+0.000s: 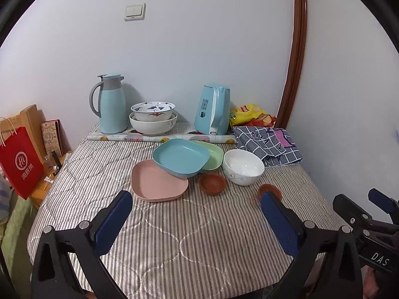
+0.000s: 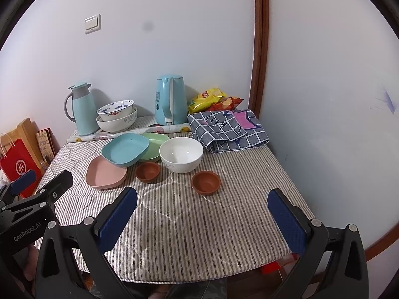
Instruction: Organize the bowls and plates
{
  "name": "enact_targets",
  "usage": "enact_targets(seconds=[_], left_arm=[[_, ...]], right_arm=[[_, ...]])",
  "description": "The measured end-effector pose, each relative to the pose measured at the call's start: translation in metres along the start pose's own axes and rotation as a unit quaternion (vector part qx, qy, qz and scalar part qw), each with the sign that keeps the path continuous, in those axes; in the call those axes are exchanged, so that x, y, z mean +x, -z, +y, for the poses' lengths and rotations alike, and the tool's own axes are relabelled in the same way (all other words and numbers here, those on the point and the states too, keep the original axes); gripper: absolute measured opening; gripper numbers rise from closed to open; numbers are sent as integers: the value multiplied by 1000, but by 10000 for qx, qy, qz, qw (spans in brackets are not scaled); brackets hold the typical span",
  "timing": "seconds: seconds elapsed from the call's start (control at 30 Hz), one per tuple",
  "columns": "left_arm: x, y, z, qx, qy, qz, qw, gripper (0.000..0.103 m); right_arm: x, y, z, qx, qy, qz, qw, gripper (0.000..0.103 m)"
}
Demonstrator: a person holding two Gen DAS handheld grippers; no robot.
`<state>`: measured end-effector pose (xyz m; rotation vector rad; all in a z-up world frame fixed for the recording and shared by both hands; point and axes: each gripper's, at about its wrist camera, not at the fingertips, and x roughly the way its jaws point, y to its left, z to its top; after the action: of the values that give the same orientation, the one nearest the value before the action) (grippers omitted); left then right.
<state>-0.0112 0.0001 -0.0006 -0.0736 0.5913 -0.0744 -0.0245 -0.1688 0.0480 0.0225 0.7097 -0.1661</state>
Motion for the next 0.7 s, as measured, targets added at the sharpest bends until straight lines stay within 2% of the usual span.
enact_targets(seconds=[0.7], left_arm=[[-2,2,0,30,-33,-9,10000,103]], right_arm=[[-2,1,2,-9,-3,-7,10000,103]])
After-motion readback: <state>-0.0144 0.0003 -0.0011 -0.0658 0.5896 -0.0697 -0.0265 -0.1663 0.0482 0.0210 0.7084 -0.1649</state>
